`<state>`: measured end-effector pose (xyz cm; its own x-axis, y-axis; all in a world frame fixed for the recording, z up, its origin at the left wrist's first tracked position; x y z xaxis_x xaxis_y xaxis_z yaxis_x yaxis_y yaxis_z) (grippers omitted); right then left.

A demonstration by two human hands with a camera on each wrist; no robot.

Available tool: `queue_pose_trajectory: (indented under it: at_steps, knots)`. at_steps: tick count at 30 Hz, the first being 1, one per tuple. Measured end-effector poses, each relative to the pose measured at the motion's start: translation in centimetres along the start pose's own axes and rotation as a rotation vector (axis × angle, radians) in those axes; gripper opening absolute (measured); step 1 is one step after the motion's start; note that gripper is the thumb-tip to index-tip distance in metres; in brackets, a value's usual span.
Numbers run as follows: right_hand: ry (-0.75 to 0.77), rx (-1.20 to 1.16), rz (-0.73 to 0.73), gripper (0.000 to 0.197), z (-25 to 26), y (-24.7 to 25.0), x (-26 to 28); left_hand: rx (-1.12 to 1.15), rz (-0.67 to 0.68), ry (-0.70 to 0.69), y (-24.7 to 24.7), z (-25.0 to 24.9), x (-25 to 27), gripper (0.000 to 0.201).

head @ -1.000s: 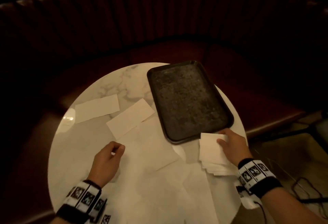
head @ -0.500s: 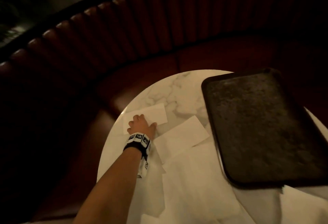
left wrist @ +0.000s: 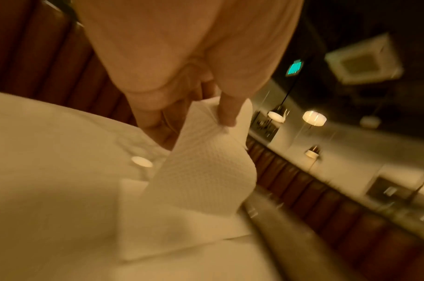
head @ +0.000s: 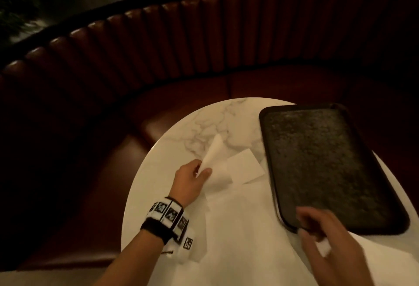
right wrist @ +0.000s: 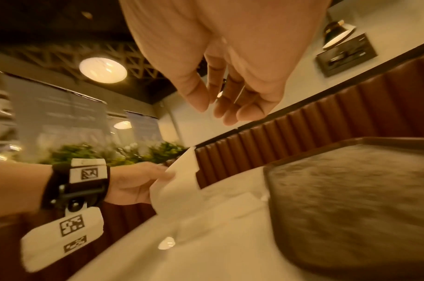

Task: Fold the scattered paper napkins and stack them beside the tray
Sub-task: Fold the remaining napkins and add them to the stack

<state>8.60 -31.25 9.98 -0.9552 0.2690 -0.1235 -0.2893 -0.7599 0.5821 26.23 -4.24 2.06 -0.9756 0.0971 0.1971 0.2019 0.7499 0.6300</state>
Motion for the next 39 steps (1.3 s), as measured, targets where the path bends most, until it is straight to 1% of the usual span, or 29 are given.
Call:
queue_pose_trajectory:
  at_steps: [1,2,3,4,5,7,8,10,13,15,16,17,18,21,22,25,27,28,30,31,32,34,39]
  knots:
    - [0.026,-0.061,0.047,0.035,0.4,-1.2,-0.2,0.156,0.048,-0.002,-0.2,-1.2,2.2,0.012]
    - [-0.001,-0.131,0.107,0.05,0.7,-2.5,-0.2,0.331,0.108,0.009,-0.5,-2.3,4.5,0.01]
    - [-0.077,-0.216,0.172,0.061,1.2,-3.4,-0.3,0.484,0.168,0.019,-0.9,-3.5,7.0,0.011]
    - [-0.155,-0.303,0.243,0.066,1.7,-4.2,-0.2,0.614,0.221,0.032,-1.4,-4.5,9.3,0.016]
    - [-0.214,-0.377,0.313,0.066,2.6,-4.8,0.1,0.709,0.257,0.049,-1.7,-5.2,11.5,0.022]
    - [-0.31,-0.616,0.441,0.061,4.8,-5.7,1.5,0.835,0.286,0.081,-2.0,-6.0,15.2,0.031]
    - [-0.351,-0.731,0.496,0.057,5.8,-6.0,2.5,0.885,0.278,0.102,-2.0,-6.2,16.8,0.034]
    - [-0.39,-0.824,0.565,0.049,7.3,-6.0,4.5,0.966,0.233,0.154,-1.5,-5.9,19.2,0.04]
    - [-0.415,-0.77,0.549,0.04,7.8,-5.7,7.3,1.043,0.218,0.241,-1.1,-5.4,22.3,0.057]
    - [-0.448,-0.734,0.529,0.035,7.4,-5.8,9.0,1.139,0.281,0.303,-1.2,-5.3,24.1,0.065]
    - [-0.461,-0.723,0.513,0.034,7.2,-5.8,9.7,1.169,0.308,0.302,-1.0,-5.4,24.9,0.066]
    - [-0.463,-0.711,0.492,0.034,7.1,-5.7,10.2,1.156,0.307,0.282,-0.8,-5.3,25.6,0.065]
    - [-0.462,-0.711,0.468,0.033,7.1,-5.5,10.6,1.105,0.286,0.241,-0.4,-5.0,26.0,0.059]
    - [-0.449,-0.743,0.432,0.026,7.6,-5.0,11.5,0.905,0.202,0.061,1.1,-4.6,26.7,0.032]
    - [-0.432,-0.741,0.425,0.025,7.9,-4.7,11.7,0.859,0.172,0.013,1.7,-4.5,26.9,0.026]
    - [-0.342,-0.719,0.379,0.031,8.9,-3.9,12.0,0.786,0.09,-0.111,3.4,-4.9,27.6,0.021]
    - [-0.275,-0.721,0.351,0.036,9.7,-3.4,12.1,0.772,0.038,-0.174,4.5,-5.3,27.9,0.012]
    - [-0.255,-0.73,0.338,0.034,10.2,-3.1,12.1,0.765,0.024,-0.199,5.0,-5.4,28.1,0.015]
    - [-0.258,-0.758,0.328,0.024,10.6,-2.7,12.2,0.771,0.027,-0.227,5.8,-5.8,28.4,0.029]
    - [-0.285,-0.77,0.332,0.026,10.3,-2.7,12.4,0.781,0.034,-0.239,6.2,-6.0,28.5,0.032]
    - [-0.318,-0.771,0.339,0.032,10.0,-2.7,12.5,0.786,0.041,-0.249,6.5,-6.3,28.7,0.033]
    - [-0.358,-0.761,0.348,0.039,9.5,-2.7,12.7,0.822,0.063,-0.236,6.7,-6.4,28.8,0.032]
    - [-0.353,-0.729,0.33,0.039,9.4,-2.3,12.8,1.1,0.147,0.001,5.9,-6.1,28.6,0.027]
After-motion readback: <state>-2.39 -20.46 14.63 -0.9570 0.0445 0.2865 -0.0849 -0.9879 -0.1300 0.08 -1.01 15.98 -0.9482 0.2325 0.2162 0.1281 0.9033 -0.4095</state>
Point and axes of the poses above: each hand's wrist, its own x-axis away from the middle knuckle, its own y-axis out of the back of the hand, z = x × y, the point moved 8 cm from there along -x, towards the middle knuckle, and after that the axes turned 1 degree about y, right-handed, at the moved point
